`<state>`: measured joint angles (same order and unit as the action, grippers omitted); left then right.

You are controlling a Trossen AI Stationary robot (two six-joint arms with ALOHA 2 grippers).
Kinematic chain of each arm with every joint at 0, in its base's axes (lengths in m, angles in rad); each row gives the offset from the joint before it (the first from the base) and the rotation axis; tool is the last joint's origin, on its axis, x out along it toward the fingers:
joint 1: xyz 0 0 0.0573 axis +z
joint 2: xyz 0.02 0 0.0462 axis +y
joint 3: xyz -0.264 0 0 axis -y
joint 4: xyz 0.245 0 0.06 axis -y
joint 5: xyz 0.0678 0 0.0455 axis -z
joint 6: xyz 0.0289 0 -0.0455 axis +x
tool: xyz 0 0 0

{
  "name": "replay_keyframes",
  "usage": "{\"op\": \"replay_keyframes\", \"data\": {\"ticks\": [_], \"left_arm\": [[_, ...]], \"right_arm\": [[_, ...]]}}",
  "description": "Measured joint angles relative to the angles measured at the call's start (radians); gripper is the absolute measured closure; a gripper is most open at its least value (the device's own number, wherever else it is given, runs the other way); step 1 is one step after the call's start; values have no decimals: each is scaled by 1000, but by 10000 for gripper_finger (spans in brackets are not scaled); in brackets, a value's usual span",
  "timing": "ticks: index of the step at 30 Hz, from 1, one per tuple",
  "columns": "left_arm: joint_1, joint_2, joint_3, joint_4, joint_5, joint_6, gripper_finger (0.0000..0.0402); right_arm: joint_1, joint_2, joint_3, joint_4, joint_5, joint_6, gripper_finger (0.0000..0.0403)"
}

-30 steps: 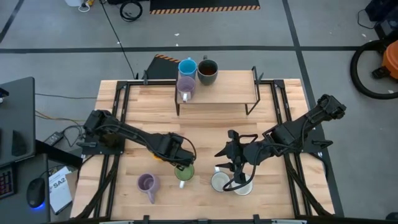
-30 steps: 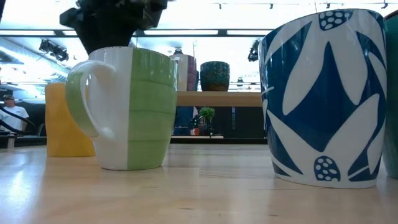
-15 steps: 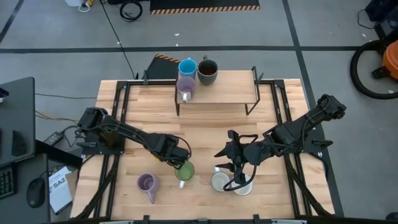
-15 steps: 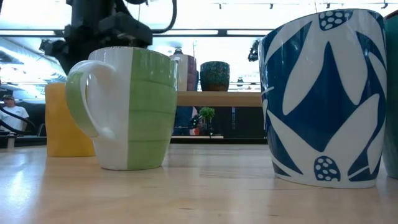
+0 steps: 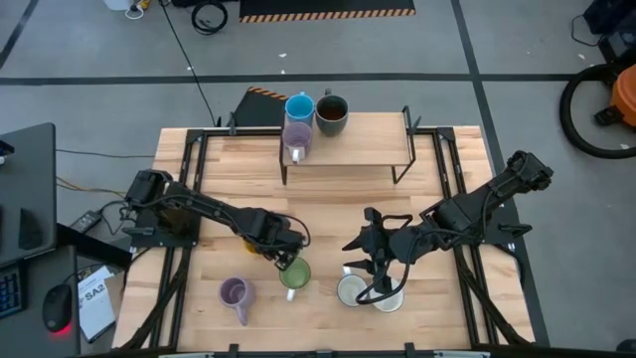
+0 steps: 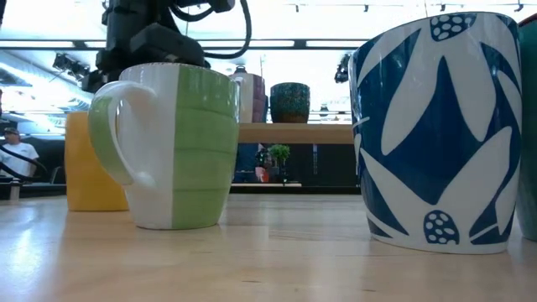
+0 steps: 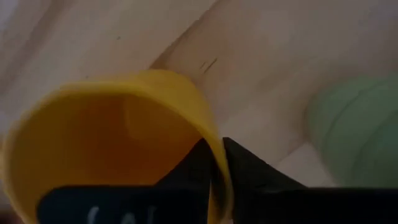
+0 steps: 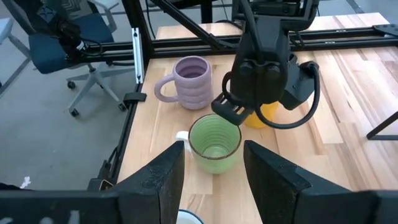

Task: Place coffee mugs
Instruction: Put the yellow mug on the shelf

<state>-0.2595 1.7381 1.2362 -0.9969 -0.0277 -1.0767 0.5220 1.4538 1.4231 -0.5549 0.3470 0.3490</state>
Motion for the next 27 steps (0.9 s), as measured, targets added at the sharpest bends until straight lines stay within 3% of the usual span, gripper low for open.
{"op": "replay_keyframes", "data": {"ticks": [17, 27], "left_arm": [[58, 10, 106, 119, -53, 591, 373], [173, 38, 183, 152, 1, 758, 374]], "right_arm": [[-26, -45, 0, -103, 37, 51, 231], [-36, -158, 0, -286, 131, 193, 231]]}}
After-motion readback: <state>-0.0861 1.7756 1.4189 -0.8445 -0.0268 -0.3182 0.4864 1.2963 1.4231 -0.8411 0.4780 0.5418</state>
